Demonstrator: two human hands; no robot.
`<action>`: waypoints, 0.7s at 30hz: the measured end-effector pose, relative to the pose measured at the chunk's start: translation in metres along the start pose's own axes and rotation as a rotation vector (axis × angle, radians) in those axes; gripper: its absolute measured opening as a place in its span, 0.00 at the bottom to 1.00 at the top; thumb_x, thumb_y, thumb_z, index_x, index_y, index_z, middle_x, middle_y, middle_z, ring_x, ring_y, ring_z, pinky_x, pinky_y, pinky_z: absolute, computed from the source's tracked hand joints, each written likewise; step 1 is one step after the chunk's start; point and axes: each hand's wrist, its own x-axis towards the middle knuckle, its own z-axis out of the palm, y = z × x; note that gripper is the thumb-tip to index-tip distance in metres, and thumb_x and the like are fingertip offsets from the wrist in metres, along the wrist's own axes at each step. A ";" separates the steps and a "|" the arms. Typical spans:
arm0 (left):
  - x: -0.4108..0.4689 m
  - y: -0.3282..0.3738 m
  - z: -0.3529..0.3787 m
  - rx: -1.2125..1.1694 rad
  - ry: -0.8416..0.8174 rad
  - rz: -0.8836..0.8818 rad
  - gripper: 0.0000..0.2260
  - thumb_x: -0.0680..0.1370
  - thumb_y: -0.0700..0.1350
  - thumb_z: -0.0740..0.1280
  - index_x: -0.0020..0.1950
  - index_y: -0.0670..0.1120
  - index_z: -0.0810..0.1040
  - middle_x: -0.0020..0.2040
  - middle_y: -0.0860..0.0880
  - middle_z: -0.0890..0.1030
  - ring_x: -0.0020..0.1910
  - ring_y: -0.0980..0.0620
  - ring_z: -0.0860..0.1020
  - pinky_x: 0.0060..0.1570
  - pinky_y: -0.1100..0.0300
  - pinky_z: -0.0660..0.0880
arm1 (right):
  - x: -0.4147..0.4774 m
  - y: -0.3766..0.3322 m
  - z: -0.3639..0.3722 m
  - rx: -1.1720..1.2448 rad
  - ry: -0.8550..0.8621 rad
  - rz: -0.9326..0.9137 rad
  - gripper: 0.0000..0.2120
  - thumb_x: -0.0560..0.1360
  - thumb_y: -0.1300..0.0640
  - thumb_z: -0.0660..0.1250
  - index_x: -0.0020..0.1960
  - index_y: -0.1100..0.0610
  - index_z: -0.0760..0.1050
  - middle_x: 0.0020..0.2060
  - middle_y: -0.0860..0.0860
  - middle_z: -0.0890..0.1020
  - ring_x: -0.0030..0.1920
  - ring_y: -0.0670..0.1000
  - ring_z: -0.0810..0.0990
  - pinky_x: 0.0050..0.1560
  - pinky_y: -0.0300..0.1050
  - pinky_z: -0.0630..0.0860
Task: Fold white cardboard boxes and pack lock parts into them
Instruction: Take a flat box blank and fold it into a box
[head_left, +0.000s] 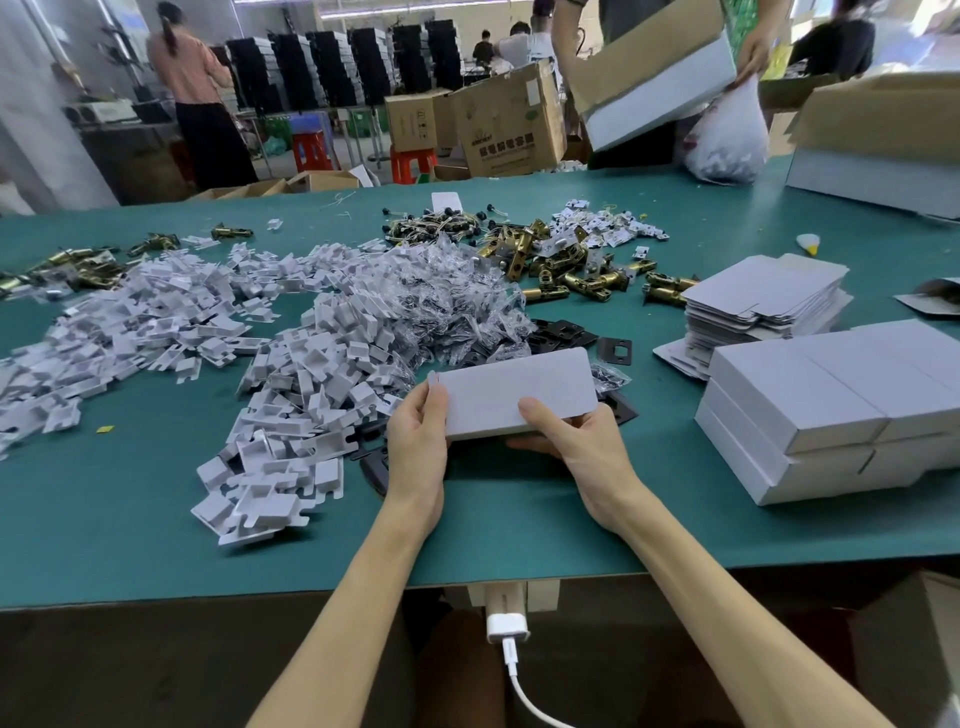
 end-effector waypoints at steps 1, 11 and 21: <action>0.000 0.000 0.000 0.004 0.007 0.001 0.12 0.87 0.50 0.62 0.52 0.48 0.84 0.49 0.46 0.83 0.49 0.49 0.78 0.54 0.44 0.74 | 0.000 0.000 0.000 -0.001 0.000 0.000 0.06 0.78 0.62 0.72 0.54 0.56 0.83 0.52 0.54 0.87 0.54 0.55 0.86 0.47 0.48 0.84; 0.003 -0.004 -0.001 0.027 0.074 0.010 0.13 0.88 0.48 0.60 0.49 0.47 0.81 0.47 0.46 0.81 0.47 0.49 0.76 0.52 0.48 0.73 | -0.004 0.001 0.001 -0.173 -0.065 -0.016 0.05 0.77 0.58 0.74 0.53 0.55 0.85 0.52 0.52 0.87 0.53 0.54 0.86 0.56 0.59 0.83; 0.000 0.008 0.000 -0.238 -0.003 -0.140 0.11 0.86 0.42 0.63 0.64 0.45 0.83 0.60 0.46 0.86 0.57 0.50 0.83 0.59 0.54 0.82 | -0.004 -0.004 0.000 0.024 -0.016 0.000 0.09 0.78 0.60 0.73 0.58 0.54 0.81 0.55 0.54 0.86 0.56 0.55 0.85 0.47 0.48 0.83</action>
